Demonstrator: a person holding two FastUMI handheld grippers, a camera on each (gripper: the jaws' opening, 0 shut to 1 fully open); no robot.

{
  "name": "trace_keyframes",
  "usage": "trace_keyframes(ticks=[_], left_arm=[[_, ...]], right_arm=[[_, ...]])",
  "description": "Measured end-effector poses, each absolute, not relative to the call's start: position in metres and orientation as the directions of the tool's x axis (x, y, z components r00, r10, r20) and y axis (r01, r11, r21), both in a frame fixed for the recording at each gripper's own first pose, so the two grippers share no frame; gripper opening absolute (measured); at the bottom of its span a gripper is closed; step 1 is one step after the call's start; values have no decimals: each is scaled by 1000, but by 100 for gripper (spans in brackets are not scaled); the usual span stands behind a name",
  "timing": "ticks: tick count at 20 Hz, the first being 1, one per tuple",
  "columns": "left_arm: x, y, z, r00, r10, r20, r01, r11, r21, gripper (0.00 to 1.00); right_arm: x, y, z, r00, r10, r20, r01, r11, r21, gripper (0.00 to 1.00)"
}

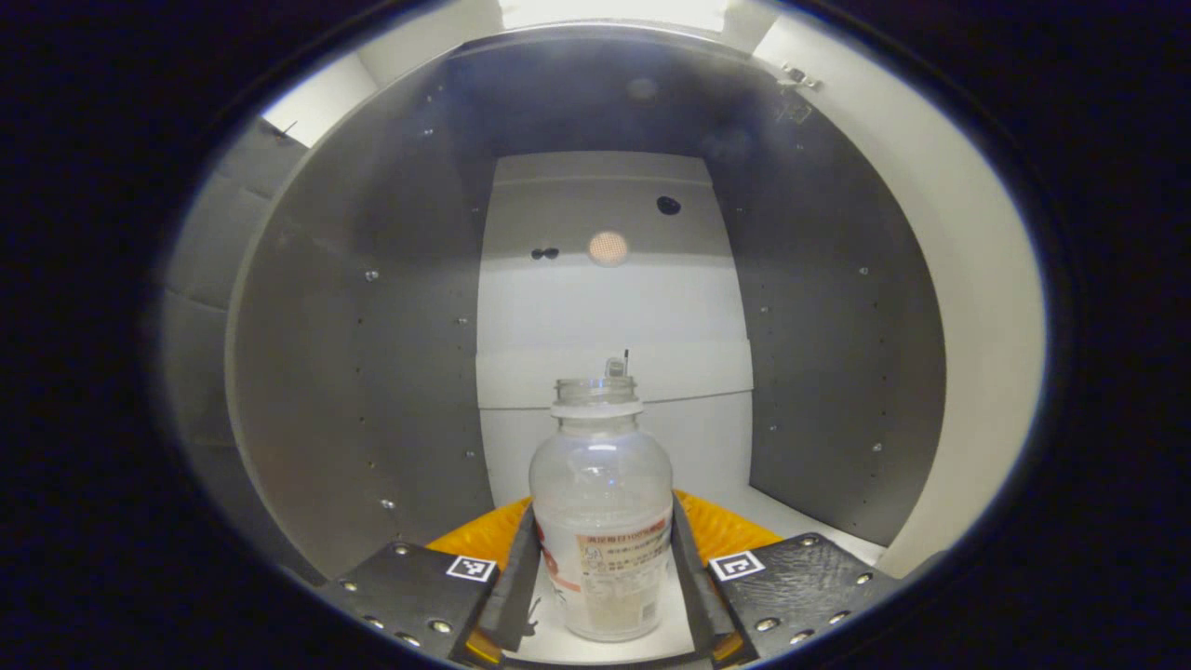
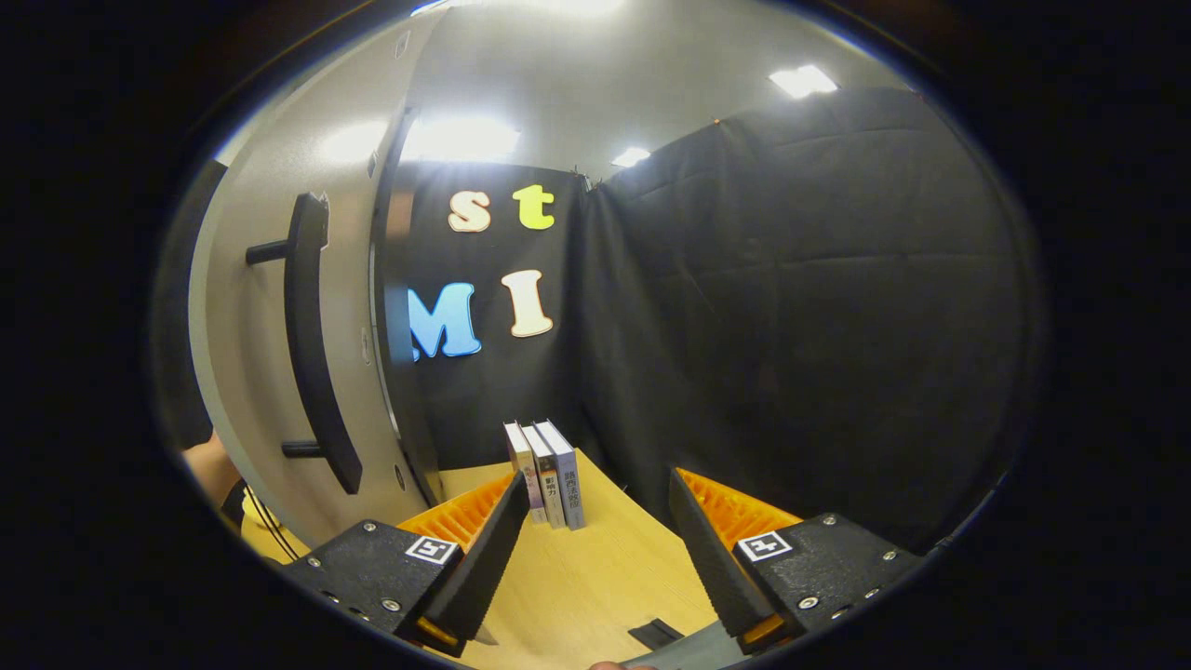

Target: Open the cabinet door with the right hand, grasp the bottle in the cabinet with the left hand and place it on the coaster, then close the cabinet door with the right hand.

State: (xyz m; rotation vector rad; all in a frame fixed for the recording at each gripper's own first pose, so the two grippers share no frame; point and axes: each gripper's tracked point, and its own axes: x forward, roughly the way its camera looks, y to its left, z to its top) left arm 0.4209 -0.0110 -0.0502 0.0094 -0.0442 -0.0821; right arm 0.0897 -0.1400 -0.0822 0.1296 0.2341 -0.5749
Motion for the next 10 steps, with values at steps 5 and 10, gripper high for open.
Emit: trace_keyframes(ticks=[5, 10], left_arm=[[370, -1, -25, 997, -48, 60, 46, 999, 29, 62], [306, 19, -4, 997, 34, 73, -38, 998, 47, 62]], right_arm=[[104, -145, -75, 871, -430, -236, 461, 883, 92, 93], [116, -148, -69, 929, -294, -226, 319, 944, 86, 93]])
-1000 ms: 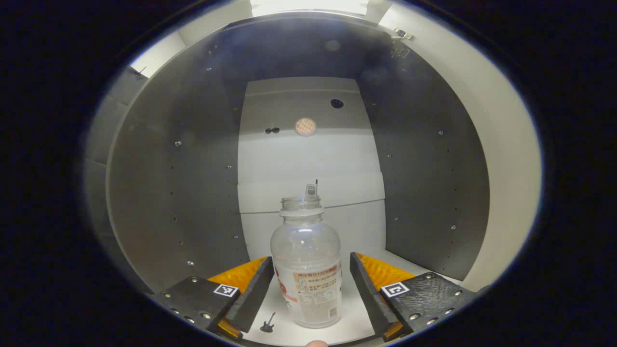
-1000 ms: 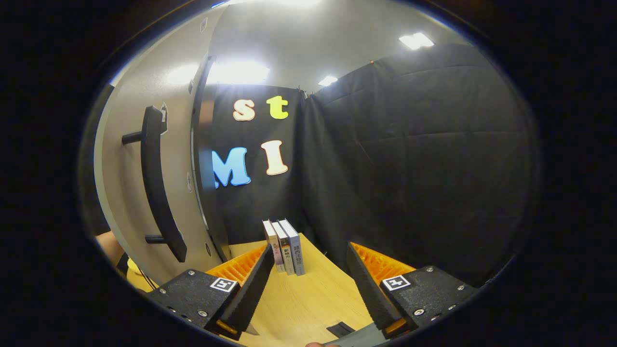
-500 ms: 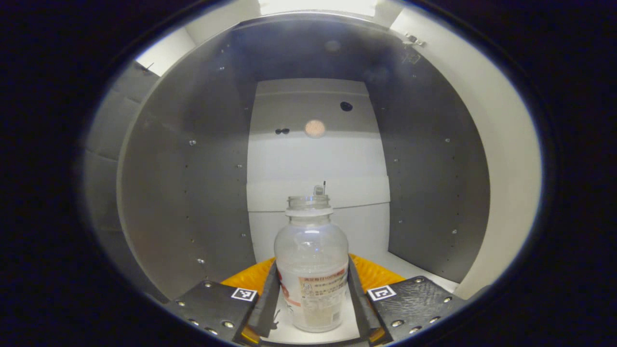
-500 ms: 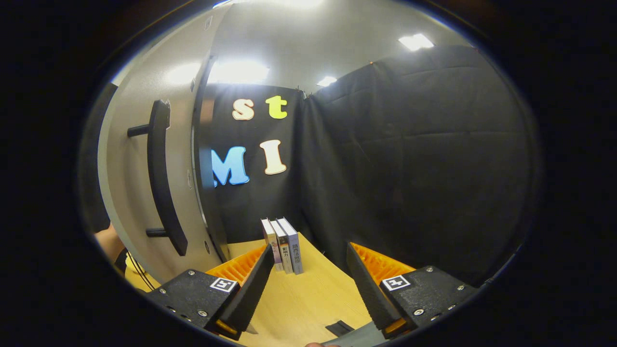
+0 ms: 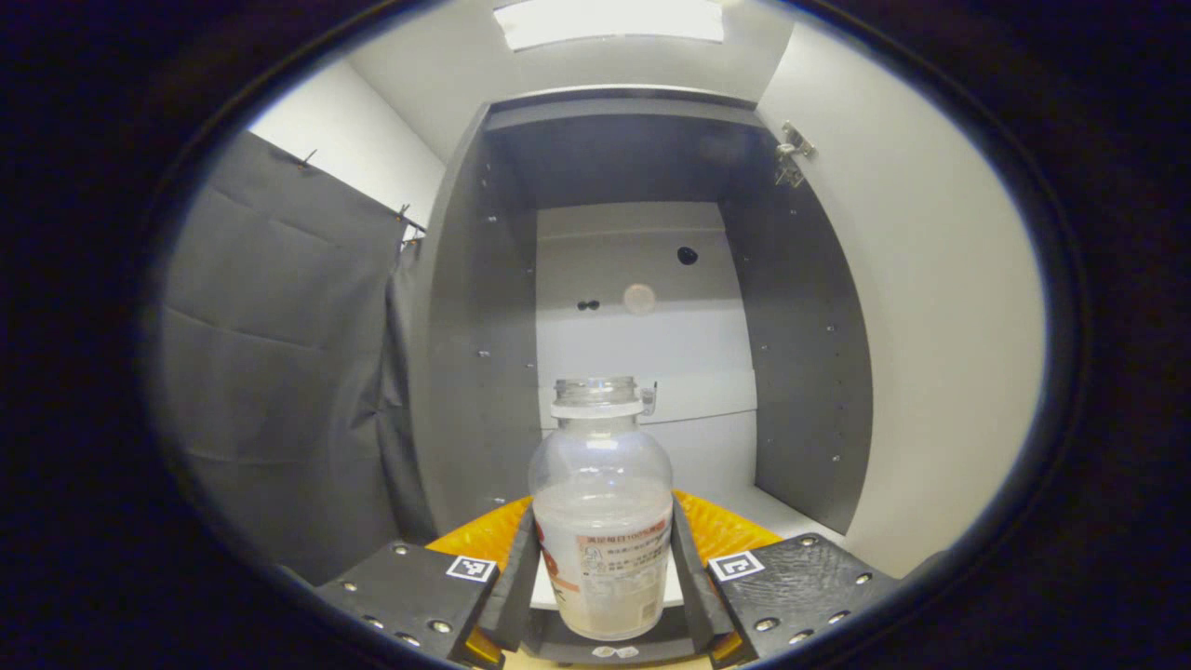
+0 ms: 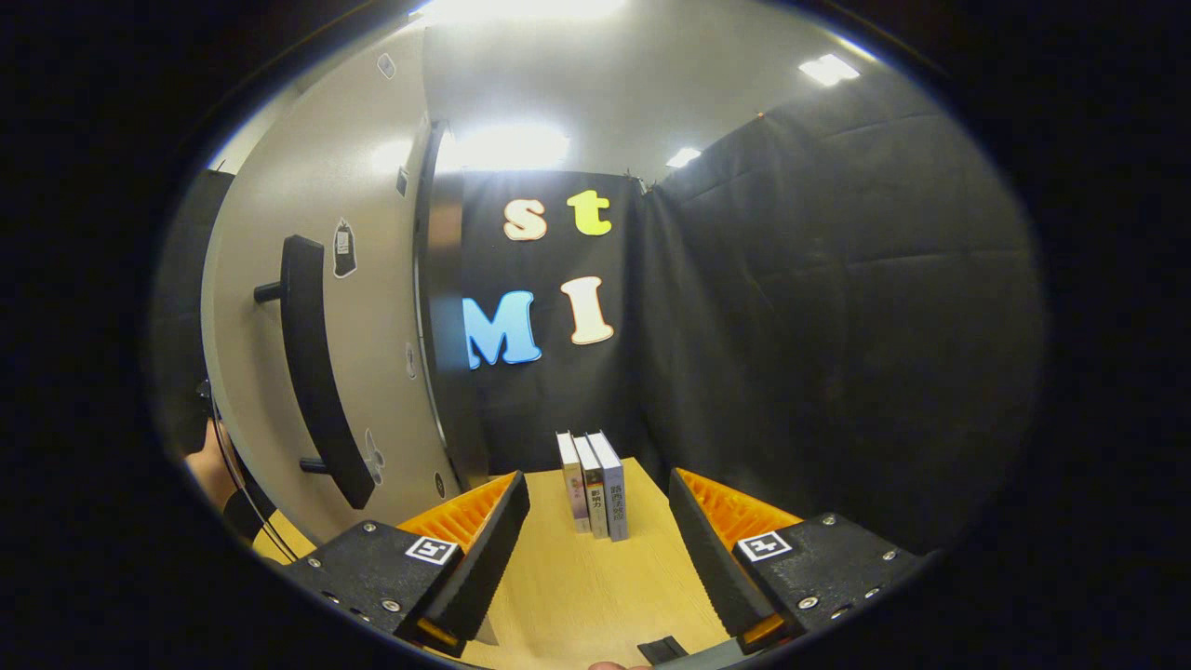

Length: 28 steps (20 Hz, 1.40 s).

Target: Open the cabinet door with the right hand, grasp the bottle in the cabinet with the left hand and place it on the coaster, then close the cabinet door with the right hand.

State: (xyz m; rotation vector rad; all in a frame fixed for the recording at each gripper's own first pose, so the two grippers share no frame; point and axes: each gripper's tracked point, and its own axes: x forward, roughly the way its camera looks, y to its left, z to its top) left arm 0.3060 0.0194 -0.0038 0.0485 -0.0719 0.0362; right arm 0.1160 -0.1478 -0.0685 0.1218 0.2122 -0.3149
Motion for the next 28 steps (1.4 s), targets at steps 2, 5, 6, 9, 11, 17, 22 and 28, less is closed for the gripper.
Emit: trace_keyframes(ticks=[2, 5, 6, 9, 11, 17, 22, 28], left_arm=[[274, 32, -1, 994, 75, 74, -80, 995, 64, 62], [222, 48, -2, 987, 146, 62, -150, 987, 65, 62], [204, 53, -5, 984, 171, 52, -174, 983, 59, 62], [142, 69, -14, 967, 251, 47, -253, 965, 67, 72], [105, 75, -22, 954, 289, 84, -297, 950, 98, 71], [24, 81, -106, 925, 339, 171, -367, 912, 182, 68], [14, 82, -222, 936, 336, 105, -348, 928, 136, 68], [22, 100, -318, 916, 387, 102, -395, 915, 84, 68]], right_arm=[[119, -149, -69, 943, -243, -228, 266, 961, 79, 93], [120, -145, -82, 955, -153, -252, 178, 981, 79, 93], [119, -142, -88, 958, -121, -261, 147, 986, 82, 93], [118, -136, -110, 958, -47, -284, 71, 995, 75, 92], [122, -134, -125, 957, -27, -289, 45, 997, 56, 92], [153, -134, -178, 943, -46, -330, 42, 999, -20, 93], [157, -125, -223, 937, -45, -346, 27, 998, -55, 94], [149, -104, -288, 864, 16, -504, -42, 998, -41, 94]])
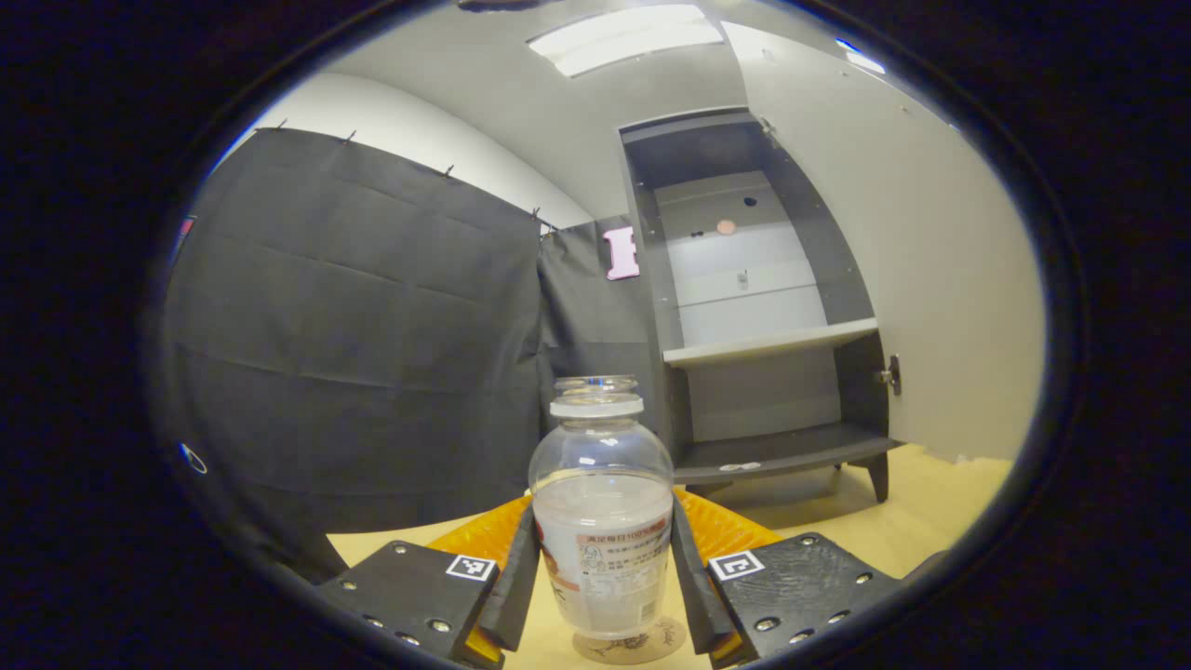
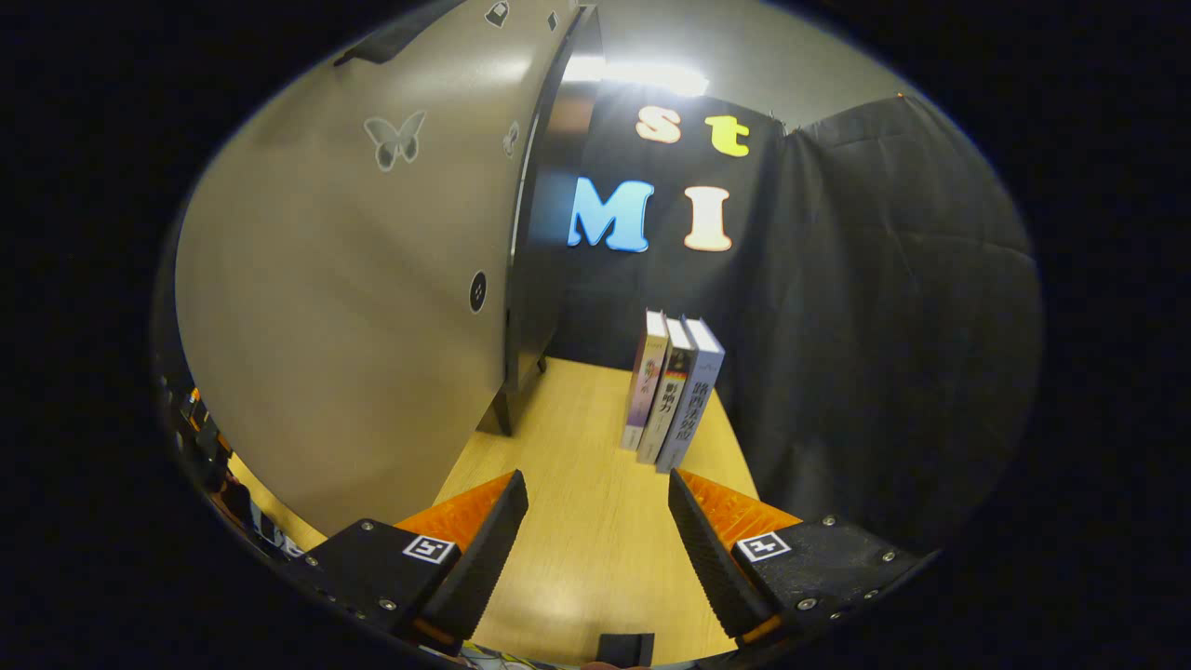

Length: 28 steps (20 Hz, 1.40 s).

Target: Open the cabinet door with the right hand, grasp the bottle in the cabinet with the left hand and place it on the coaster, then close the cabinet door with the right hand.

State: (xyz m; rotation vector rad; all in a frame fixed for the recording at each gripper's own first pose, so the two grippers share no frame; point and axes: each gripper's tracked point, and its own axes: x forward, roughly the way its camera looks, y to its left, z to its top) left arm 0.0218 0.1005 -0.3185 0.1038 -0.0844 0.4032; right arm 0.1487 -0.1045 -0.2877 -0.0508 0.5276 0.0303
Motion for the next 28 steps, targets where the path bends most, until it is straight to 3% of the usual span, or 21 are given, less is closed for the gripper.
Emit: trace_keyframes(ticks=[9, 16, 18, 21, 22, 23, 25, 26, 28], left_arm=[[30, 85, -370, 939, 342, 37, -343, 939, 27, 67], [42, 84, -377, 939, 340, 42, -343, 935, 93, 68], [45, 78, -378, 944, 327, 38, -330, 937, 116, 77], [43, 79, -377, 940, 337, 41, -340, 934, 112, 73], [41, 79, -375, 938, 345, 43, -348, 931, 113, 78], [41, 81, -375, 936, 350, 47, -353, 929, 112, 76], [41, 80, -370, 937, 345, 57, -350, 930, 111, 89], [40, 80, -366, 935, 348, 68, -354, 927, 124, 84], [37, 77, -357, 936, 341, 93, -351, 926, 138, 84]], right_arm=[[140, -90, -303, 852, 27, -523, -75, 995, -71, 95], [146, -89, -308, 851, 42, -524, -93, 993, -71, 95], [145, -87, -313, 839, 53, -541, -103, 993, -62, 96], [146, -84, -311, 839, 68, -540, -116, 992, -54, 96], [147, -83, -313, 838, 72, -540, -121, 991, -55, 95], [146, -82, -313, 836, 79, -543, -128, 990, -54, 95], [146, -79, -315, 834, 89, -545, -139, 989, -51, 96], [147, -78, -314, 835, 92, -543, -142, 989, -51, 96], [148, -77, -314, 837, 99, -539, -149, 988, -49, 95]])
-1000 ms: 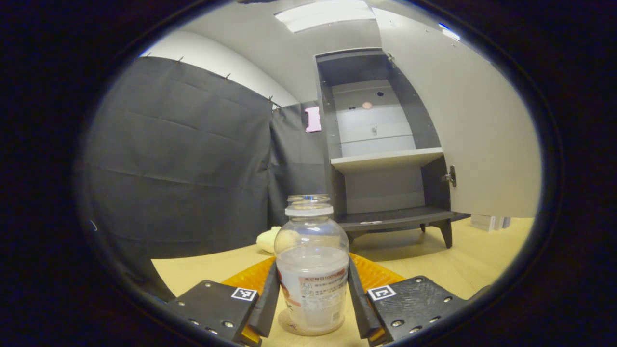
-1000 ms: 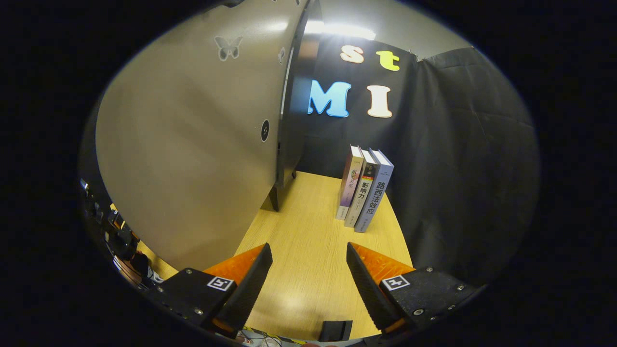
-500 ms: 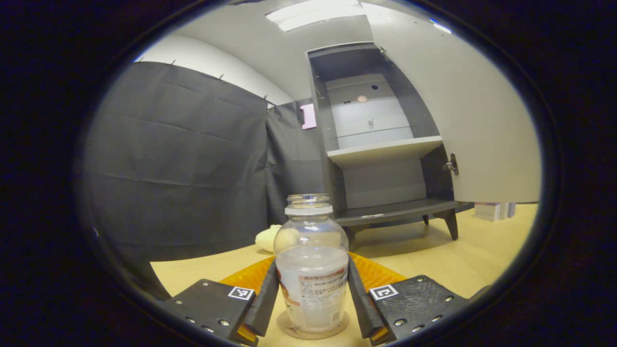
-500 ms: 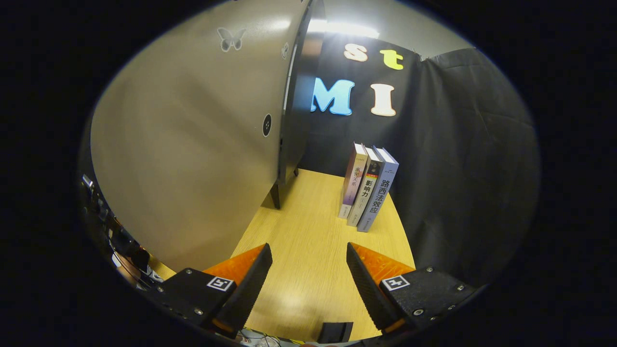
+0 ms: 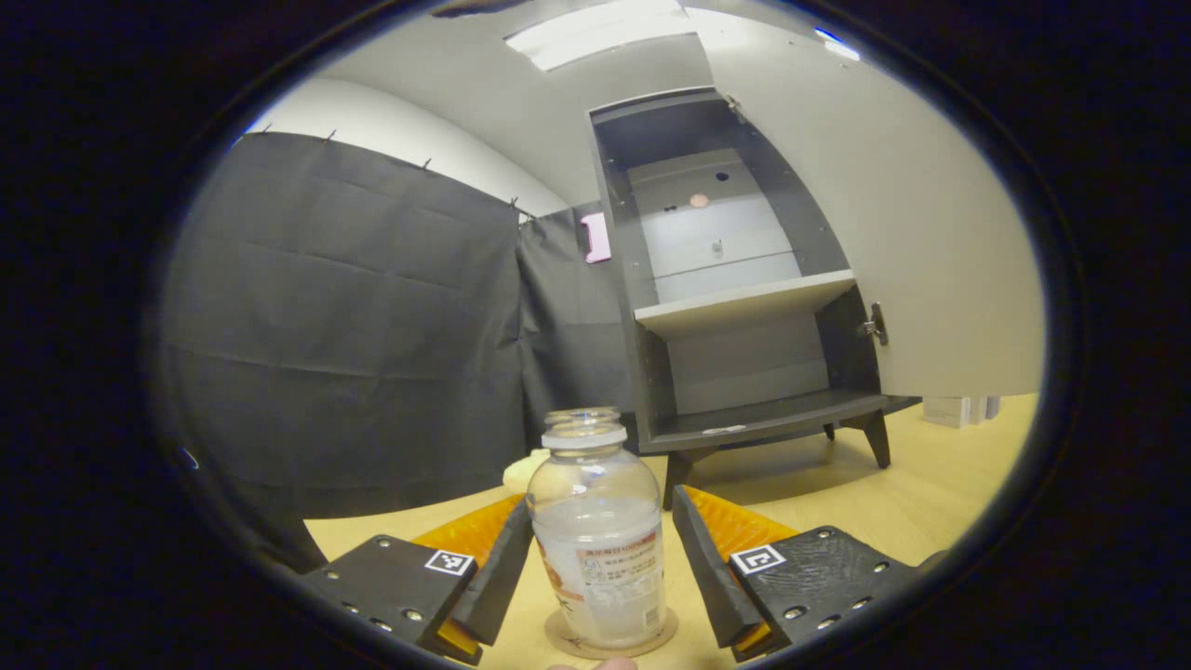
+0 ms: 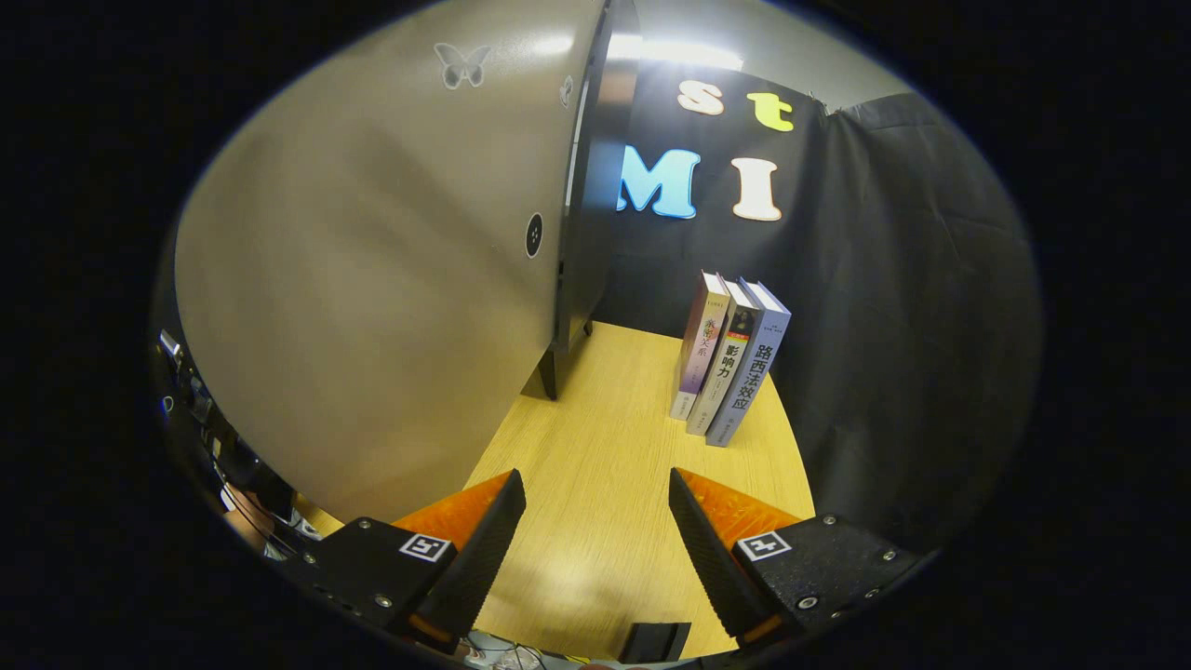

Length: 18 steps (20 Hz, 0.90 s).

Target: Open the cabinet door with the right hand, grasp the bottle in the cabinet with the left hand and place it on the coaster, then close the cabinet door with the right hand.

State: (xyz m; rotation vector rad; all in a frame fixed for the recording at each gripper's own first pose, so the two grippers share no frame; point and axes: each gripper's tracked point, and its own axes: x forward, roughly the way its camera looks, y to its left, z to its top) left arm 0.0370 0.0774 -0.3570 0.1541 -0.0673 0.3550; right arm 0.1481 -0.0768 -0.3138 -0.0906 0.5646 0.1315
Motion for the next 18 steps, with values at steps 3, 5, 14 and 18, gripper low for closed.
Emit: trace_keyframes(ticks=[3, 5, 14, 18], left_arm=[[33, 77, -350, 936, 337, 104, -349, 927, 136, 84], [30, 77, -344, 935, 338, 111, -351, 926, 140, 84], [4, 77, -250, 953, 260, 155, -278, 955, 105, 84], [-12, 74, -168, 965, 204, 166, -221, 971, 88, 84]], right_arm=[[147, -74, -317, 832, 109, -544, -147, 989, -27, 95], [147, -75, -317, 833, 107, -542, -137, 990, -15, 96], [148, -83, -285, 869, 79, -488, -96, 995, -9, 96], [149, -94, -257, 891, 50, -451, -44, 999, 23, 95]])
